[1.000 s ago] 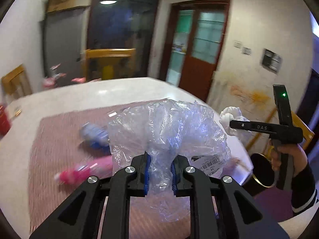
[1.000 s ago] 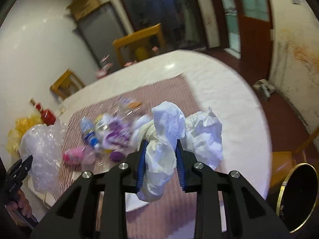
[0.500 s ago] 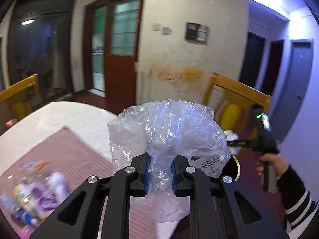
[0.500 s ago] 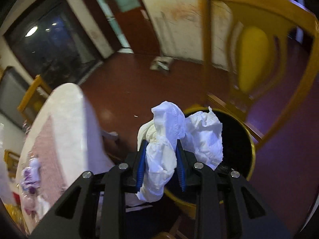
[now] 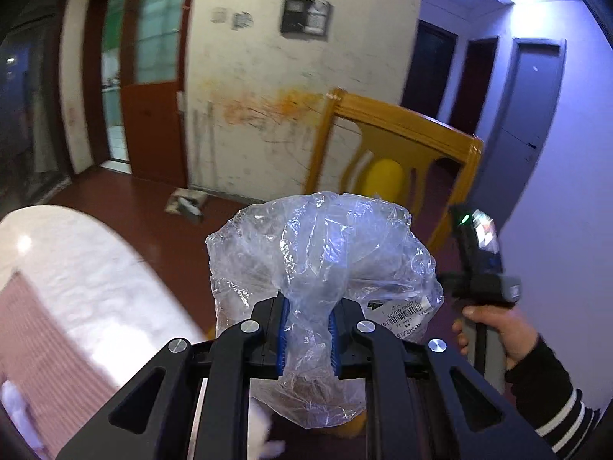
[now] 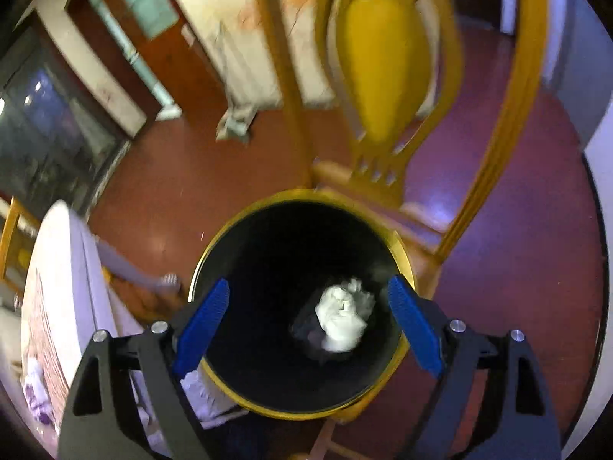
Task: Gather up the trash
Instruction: 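Carry both items to the black bin and open both tools over it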
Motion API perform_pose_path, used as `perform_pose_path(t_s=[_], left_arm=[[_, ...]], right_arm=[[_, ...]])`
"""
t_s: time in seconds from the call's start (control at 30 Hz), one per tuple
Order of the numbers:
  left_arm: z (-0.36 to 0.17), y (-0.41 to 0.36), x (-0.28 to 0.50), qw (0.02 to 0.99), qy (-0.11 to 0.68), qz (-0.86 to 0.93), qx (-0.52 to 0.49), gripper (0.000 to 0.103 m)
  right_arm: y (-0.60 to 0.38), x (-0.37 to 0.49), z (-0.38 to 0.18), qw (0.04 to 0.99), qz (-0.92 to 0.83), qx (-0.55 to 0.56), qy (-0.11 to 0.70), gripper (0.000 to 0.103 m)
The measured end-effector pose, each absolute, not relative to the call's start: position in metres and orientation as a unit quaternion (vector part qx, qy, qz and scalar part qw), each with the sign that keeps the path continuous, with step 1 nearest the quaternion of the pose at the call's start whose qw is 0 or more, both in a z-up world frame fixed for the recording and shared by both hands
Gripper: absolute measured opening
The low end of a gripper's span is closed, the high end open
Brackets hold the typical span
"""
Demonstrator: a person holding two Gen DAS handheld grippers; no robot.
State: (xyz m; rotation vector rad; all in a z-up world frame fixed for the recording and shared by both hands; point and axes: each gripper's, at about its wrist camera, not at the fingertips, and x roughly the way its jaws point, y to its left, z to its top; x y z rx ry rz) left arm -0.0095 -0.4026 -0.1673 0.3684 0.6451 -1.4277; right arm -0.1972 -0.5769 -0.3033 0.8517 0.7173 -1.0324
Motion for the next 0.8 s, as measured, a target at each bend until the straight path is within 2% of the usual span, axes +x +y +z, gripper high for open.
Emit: perform_pose_path(t_s=[0.2, 0.27, 0.3, 0.33, 0.37, 0.4, 0.43, 0.8], left_arm=[[-0.228, -0.496, -0.04, 0.657, 0.327, -0.646, 0.21, 0.015], [-0.257, -0.523, -0.05, 0.641, 0.359, -0.641, 0.222, 0.021], [-0.269, -0.532, -0.054, 0.639, 0.371, -0.634, 0.229, 0.028], [-0.281, -0.542, -0.059, 0.638, 0.382, -0.626, 0.235, 0.044], [-0.287, -0.547, -0.062, 0.638, 0.391, -0.619, 0.239, 0.07], [-0.292, -0.551, -0.064, 0.636, 0.402, -0.614, 0.24, 0.081], [-0.294, -0.553, -0.066, 0.634, 0.41, -0.612, 0.235, 0.085], [-0.272, -0.528, -0.067, 0.645, 0.391, -0.618, 0.223, 0.087]], right_arm=[[-0.583, -0.25, -0.27, 0.717, -0.525, 0.379, 0.259, 0.086], [-0.585, -0.259, -0.265, 0.717, -0.53, 0.379, 0.25, 0.086], [-0.584, -0.262, -0.264, 0.717, -0.53, 0.379, 0.248, 0.086], [-0.582, -0.264, -0.263, 0.718, -0.53, 0.378, 0.247, 0.086], [-0.582, -0.265, -0.262, 0.719, -0.53, 0.377, 0.247, 0.086], [-0.583, -0.267, -0.262, 0.719, -0.529, 0.376, 0.246, 0.086], [-0.582, -0.267, -0.262, 0.72, -0.528, 0.376, 0.245, 0.086], [-0.572, -0.249, -0.255, 0.736, -0.509, 0.372, 0.246, 0.086]])
